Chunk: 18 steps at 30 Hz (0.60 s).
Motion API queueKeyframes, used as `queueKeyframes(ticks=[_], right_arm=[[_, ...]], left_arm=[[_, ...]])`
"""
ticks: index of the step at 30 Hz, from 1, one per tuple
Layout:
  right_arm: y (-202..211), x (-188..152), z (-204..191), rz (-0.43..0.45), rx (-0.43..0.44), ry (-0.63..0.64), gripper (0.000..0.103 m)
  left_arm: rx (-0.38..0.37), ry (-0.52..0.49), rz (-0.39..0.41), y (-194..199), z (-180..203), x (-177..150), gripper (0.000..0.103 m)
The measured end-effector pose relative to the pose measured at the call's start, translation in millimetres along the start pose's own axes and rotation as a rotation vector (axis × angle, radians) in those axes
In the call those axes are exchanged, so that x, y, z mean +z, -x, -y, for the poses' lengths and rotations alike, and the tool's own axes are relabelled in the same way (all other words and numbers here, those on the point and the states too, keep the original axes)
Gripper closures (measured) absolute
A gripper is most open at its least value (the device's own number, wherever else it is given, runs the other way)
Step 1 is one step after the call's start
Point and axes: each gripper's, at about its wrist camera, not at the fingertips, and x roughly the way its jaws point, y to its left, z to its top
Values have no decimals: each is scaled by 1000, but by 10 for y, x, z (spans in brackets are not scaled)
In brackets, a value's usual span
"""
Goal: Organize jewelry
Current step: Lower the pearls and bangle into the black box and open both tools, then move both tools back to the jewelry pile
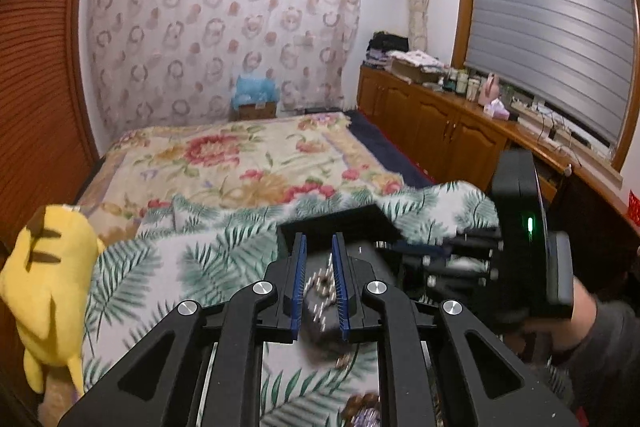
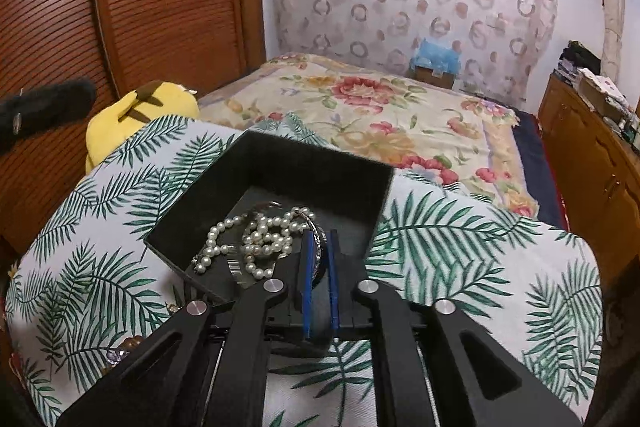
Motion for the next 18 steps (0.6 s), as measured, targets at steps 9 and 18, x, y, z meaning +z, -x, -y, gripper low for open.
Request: queueKeyframes(ticks=[9, 18], right_arm=[[307, -114, -28, 53, 2, -2, 89], [893, -679, -198, 70, 65, -18, 89]], left_arm=[[-29, 12, -75, 99, 15, -534, 90], [-60, 18, -136, 232, 145, -1009, 89]])
